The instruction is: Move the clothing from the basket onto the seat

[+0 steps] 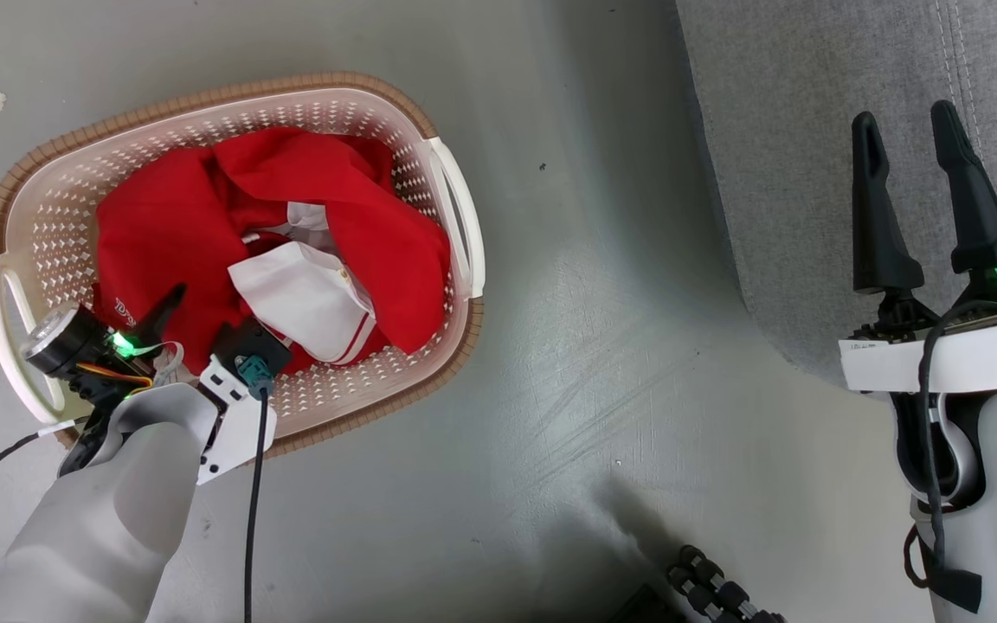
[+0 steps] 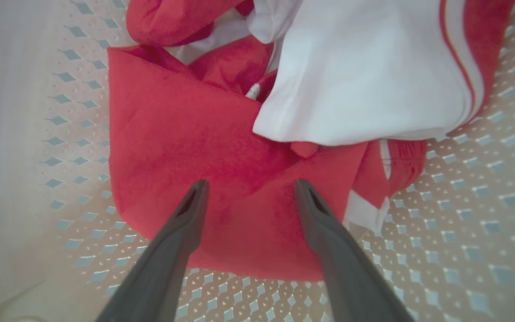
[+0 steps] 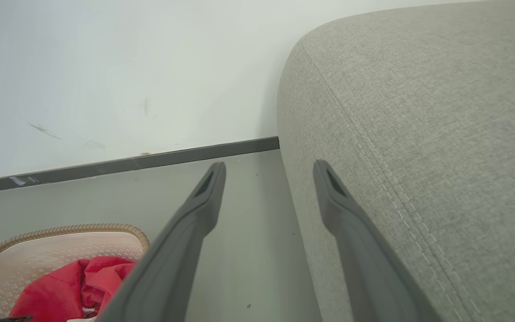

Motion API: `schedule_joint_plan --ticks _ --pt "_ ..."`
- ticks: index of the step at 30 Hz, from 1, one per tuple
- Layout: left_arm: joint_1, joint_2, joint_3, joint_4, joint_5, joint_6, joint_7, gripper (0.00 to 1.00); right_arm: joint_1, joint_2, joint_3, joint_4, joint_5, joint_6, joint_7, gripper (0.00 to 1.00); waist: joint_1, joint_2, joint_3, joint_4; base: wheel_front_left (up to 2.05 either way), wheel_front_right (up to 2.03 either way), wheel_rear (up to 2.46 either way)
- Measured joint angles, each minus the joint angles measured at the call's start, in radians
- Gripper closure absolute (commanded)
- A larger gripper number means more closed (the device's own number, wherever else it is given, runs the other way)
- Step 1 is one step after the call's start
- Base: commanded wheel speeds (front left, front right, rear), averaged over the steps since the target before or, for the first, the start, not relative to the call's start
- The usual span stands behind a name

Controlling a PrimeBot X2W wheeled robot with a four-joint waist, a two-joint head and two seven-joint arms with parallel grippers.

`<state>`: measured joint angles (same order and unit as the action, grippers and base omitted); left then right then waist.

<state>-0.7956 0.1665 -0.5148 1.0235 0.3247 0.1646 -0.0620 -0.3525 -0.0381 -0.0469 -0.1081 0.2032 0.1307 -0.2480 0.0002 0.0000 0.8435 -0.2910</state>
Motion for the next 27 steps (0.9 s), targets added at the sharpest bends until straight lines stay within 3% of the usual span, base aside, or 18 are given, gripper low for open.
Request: schedule_joint_plan --ticks 1,2,4,8,11,27 --pt "-0.002 -0.001 -0.001 0.003 0.001 0.001 0.0 0.23 -0.003 0.0 0.0 0.0 0.001 0.0 0.0 0.0 0.0 0.0 0.002 -0.001 0.0 0.0 0.0" --pt "-0.004 -0.001 -0.002 0.006 0.002 0.004 0.001 0.51 -0.004 0.0 0.0 0.001 0.002 0.0 0.0 0.0 0.0 0.0 0.004 -0.002 0.0 0.0 0.0" --pt "-0.009 -0.004 -0.002 0.016 0.003 0.01 0.012 0.66 -0.005 0.0 0.001 0.007 0.004 0.0 -0.003 0.0 0.0 0.0 0.006 -0.003 0.0 0.0 0.0" --pt "-0.016 -0.012 0.004 0.021 -0.001 0.019 0.007 0.73 -0.006 0.0 0.001 0.016 0.007 0.0 -0.007 0.0 -0.0001 0.0 0.008 -0.004 0.0 0.0 0.0" --pt "-0.017 -0.023 0.014 0.021 -0.017 0.021 -0.006 1.0 -0.007 0.0 -0.002 0.021 0.007 0.0 -0.007 0.0 -0.0001 0.0 0.007 -0.004 0.0 0.0 0.0" --pt "-0.038 -0.093 0.086 -0.026 -0.115 0.053 -0.144 1.0 -0.042 0.0 -0.006 0.039 0.001 0.0 -0.007 0.0 -0.0001 0.0 -0.029 0.028 0.0 0.0 0.0"
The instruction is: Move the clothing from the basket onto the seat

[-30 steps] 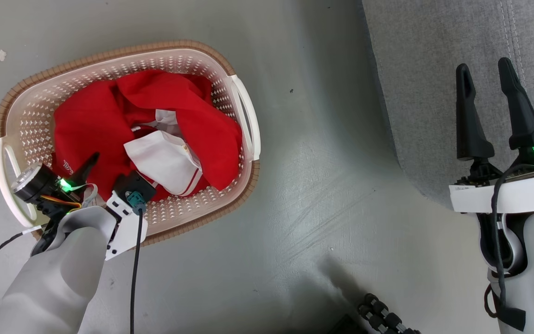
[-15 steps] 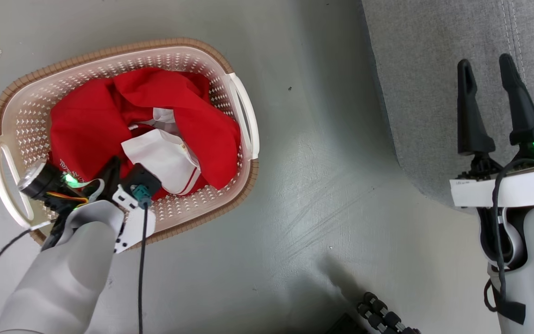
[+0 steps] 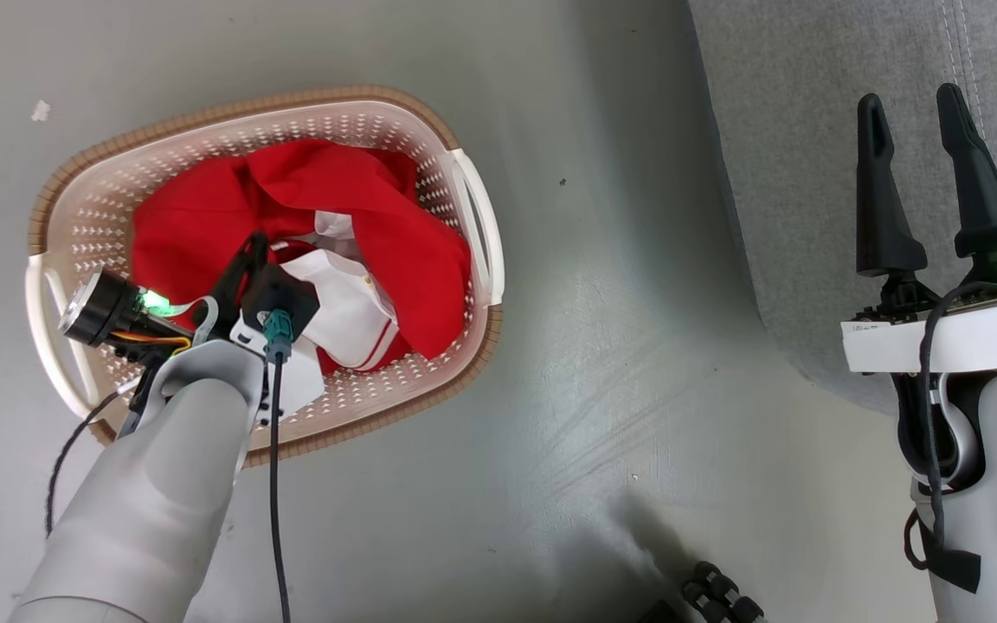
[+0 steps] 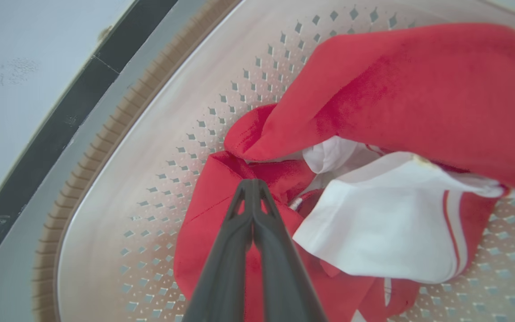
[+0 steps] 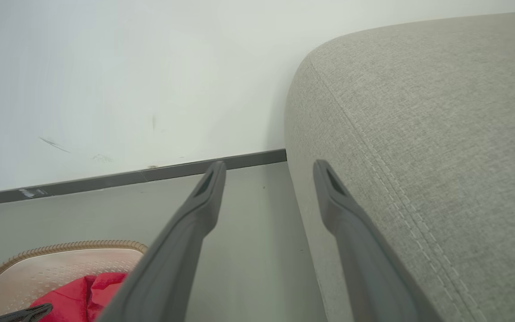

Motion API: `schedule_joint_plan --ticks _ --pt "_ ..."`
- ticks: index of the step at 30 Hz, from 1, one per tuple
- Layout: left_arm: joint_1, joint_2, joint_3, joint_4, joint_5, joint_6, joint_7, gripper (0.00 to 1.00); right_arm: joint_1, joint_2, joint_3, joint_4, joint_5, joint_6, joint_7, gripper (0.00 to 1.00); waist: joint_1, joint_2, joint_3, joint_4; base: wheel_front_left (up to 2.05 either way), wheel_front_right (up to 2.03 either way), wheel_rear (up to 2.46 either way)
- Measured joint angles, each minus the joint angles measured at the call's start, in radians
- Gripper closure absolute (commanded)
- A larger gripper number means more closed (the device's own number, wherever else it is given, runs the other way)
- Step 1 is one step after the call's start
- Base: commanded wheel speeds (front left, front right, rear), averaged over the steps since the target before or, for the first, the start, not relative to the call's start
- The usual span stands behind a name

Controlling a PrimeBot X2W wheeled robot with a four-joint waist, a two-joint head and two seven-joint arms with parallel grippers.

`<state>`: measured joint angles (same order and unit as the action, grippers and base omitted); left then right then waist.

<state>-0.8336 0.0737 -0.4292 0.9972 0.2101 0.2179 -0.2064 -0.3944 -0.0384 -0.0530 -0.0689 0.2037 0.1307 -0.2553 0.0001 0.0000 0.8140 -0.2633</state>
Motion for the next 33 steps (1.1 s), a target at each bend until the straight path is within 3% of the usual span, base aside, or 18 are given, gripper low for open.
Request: schedule_joint_plan --ticks 9,10,11,12,13,14,33 --pt "0.0 -0.021 0.056 -0.081 -0.095 0.015 -0.038 1.0 -0.006 -0.001 0.0 0.01 -0.021 0.0 0.0 0.0 0.0 0.0 -0.037 0.032 0.0 0.0 0.0" --pt "0.0 -0.024 0.062 -0.094 -0.102 0.017 -0.043 0.93 -0.006 -0.001 0.0 0.01 -0.022 0.0 0.0 0.0 0.0 0.0 -0.042 0.035 0.0 0.0 0.0" --pt "0.0 -0.026 0.067 -0.109 -0.11 0.017 -0.043 0.69 -0.007 -0.001 0.0 0.011 -0.028 0.0 0.0 0.0 0.0 0.0 -0.048 0.039 0.0 0.0 0.0" --pt "0.0 -0.029 0.071 -0.121 -0.117 0.017 -0.043 0.56 -0.008 -0.001 0.001 0.012 -0.035 0.0 0.0 0.0 0.0 0.0 -0.053 0.043 0.0 0.0 0.0" --pt "0.0 -0.031 0.075 -0.134 -0.125 0.017 -0.043 0.24 -0.011 -0.001 0.001 0.013 -0.04 0.0 0.0 0.0 -0.0001 0.0 -0.059 0.047 0.0 0.0 0.0" --pt "0.0 -0.033 0.079 -0.146 -0.137 0.017 -0.045 0.0 -0.015 -0.001 0.002 0.015 -0.043 0.0 0.0 0.0 0.0 0.0 -0.064 0.052 0.0 0.0 0.0" --pt "0.118 -0.042 0.204 -0.504 -0.321 0.016 -0.046 0.0 -0.027 -0.006 0.028 0.049 -0.138 0.0 0.0 0.0 0.0 0.0 -0.213 0.135 0.0 0.0 0.0"
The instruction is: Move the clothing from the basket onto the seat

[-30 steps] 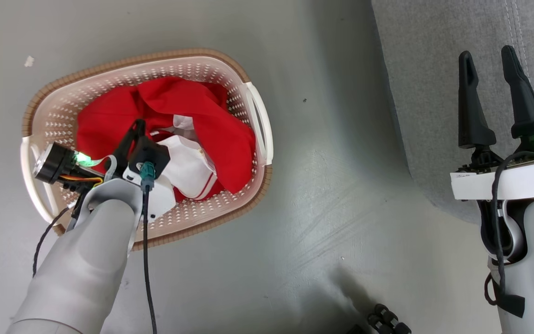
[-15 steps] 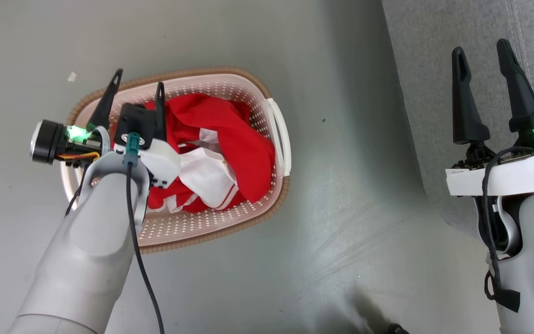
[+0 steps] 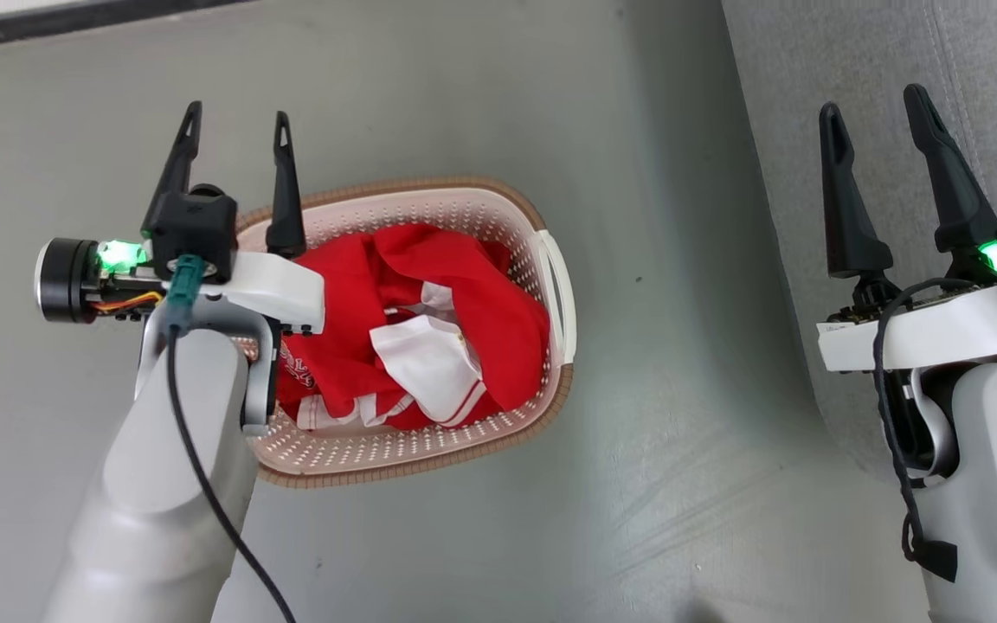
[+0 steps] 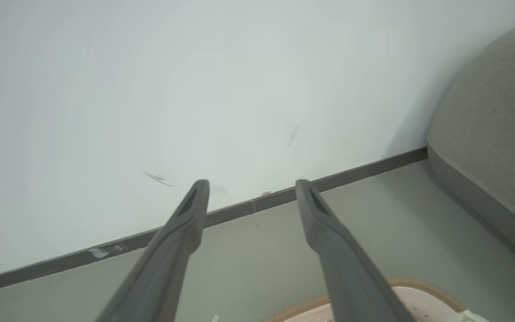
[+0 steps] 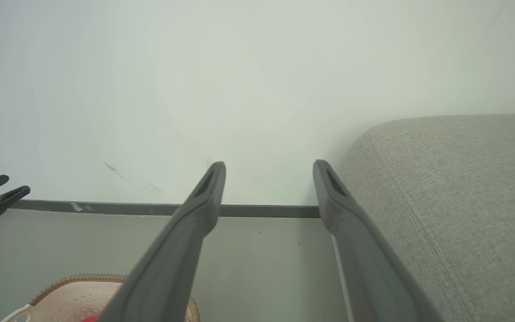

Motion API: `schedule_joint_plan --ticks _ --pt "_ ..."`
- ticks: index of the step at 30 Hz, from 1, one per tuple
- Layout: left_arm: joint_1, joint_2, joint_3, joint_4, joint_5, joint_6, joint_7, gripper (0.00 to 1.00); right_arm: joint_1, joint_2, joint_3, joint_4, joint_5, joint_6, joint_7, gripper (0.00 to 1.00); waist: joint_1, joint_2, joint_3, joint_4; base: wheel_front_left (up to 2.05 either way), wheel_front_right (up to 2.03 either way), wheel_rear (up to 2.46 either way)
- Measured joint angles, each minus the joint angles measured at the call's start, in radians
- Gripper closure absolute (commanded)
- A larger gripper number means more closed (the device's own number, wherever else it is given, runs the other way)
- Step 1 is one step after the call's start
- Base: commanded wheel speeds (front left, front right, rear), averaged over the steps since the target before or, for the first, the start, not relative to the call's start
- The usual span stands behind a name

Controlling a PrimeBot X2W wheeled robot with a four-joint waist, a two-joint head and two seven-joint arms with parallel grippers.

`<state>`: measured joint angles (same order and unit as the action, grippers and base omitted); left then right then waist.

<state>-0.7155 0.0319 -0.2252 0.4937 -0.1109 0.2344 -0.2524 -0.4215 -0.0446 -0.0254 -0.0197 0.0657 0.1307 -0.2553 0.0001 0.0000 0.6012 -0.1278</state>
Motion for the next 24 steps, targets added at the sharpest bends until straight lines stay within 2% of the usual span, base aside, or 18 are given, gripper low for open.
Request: schedule_joint_plan --ticks 12,24 --pt "0.174 0.008 0.109 -0.154 -0.07 0.002 0.0 0.0 0.053 -0.019 0.003 0.047 -0.017 0.0 0.0 0.0 0.0 0.0 -0.127 0.047 0.0 0.0 0.0" --pt "0.353 0.009 0.127 -0.213 -0.081 -0.01 0.0 0.0 0.166 -0.019 0.002 0.076 -0.026 0.0 0.0 0.0 -0.0001 0.0 -0.272 0.082 0.0 0.0 0.0"
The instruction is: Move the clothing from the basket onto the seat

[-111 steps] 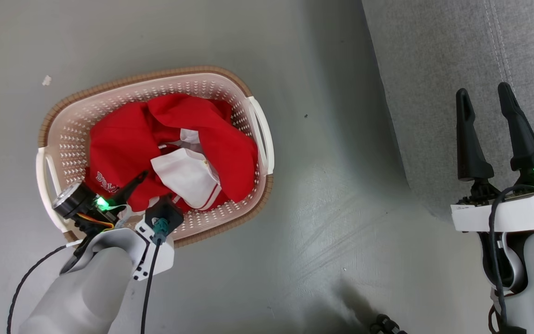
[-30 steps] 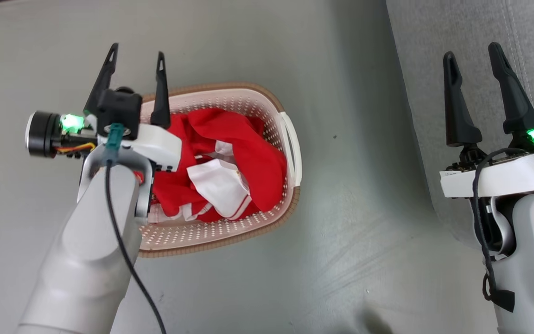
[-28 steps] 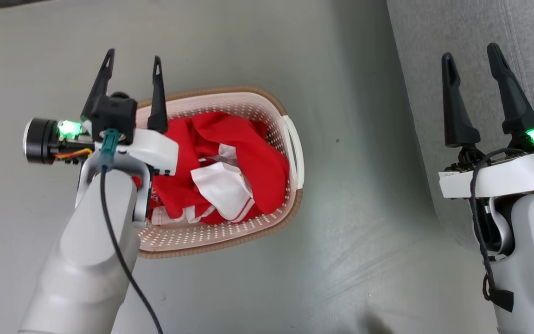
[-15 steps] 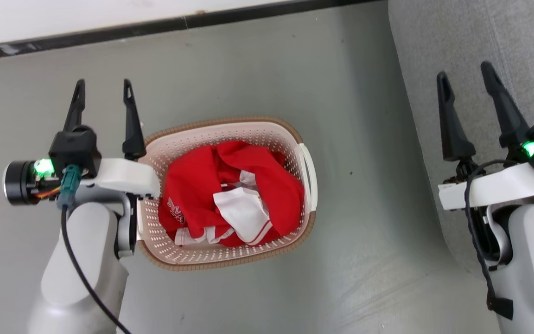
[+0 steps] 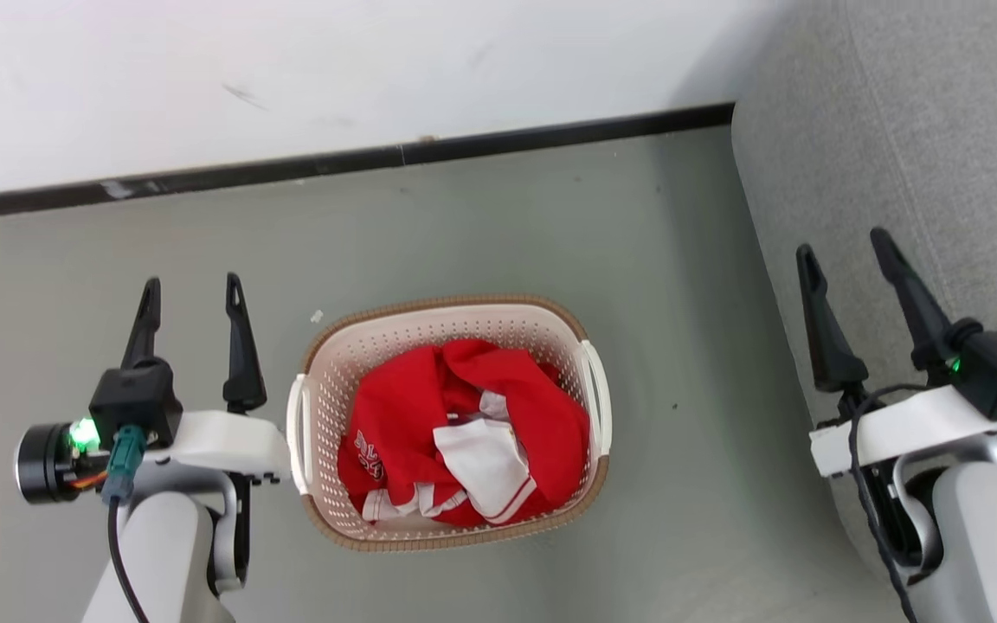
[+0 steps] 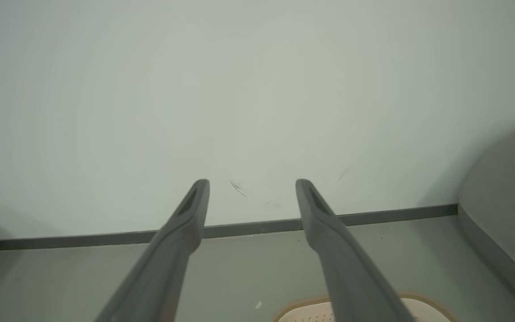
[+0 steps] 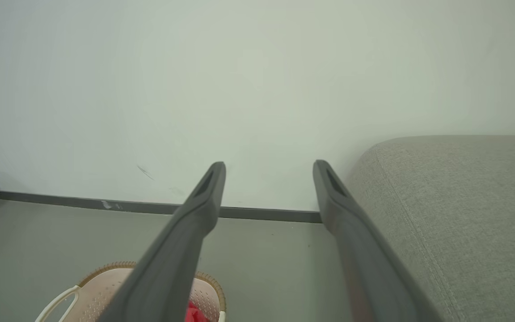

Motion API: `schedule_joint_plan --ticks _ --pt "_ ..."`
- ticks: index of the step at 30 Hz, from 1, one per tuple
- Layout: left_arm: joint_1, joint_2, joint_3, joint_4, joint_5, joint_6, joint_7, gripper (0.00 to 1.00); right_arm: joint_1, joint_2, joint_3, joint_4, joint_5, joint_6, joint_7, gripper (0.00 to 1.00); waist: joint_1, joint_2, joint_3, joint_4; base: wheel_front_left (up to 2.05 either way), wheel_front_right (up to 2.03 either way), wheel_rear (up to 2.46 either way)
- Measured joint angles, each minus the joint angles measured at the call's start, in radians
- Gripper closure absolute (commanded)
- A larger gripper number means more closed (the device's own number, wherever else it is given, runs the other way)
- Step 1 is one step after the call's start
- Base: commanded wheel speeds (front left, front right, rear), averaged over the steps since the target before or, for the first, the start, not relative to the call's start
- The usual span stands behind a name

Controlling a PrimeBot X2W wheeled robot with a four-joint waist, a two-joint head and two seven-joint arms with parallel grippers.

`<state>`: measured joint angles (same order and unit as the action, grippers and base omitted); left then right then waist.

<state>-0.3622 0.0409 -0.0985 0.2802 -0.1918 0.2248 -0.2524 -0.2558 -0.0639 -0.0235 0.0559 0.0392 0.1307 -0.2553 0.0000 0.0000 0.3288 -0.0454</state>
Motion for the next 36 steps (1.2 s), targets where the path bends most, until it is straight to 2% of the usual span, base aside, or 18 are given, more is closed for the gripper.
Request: schedule_joint_plan --ticks 20,36 --pt "0.221 0.001 0.009 -0.02 -0.01 -0.027 0.0 0.0 0.202 0.012 -0.009 0.014 -0.007 0.0 0.0 0.0 -0.0001 0.0 -0.206 0.034 0.0 0.0 0.0" --pt "0.326 0.002 0.006 -0.025 -0.012 -0.035 0.0 0.0 0.306 0.021 -0.015 0.013 -0.007 0.0 0.0 0.0 0.0 0.0 -0.309 0.045 0.0 0.0 0.0"
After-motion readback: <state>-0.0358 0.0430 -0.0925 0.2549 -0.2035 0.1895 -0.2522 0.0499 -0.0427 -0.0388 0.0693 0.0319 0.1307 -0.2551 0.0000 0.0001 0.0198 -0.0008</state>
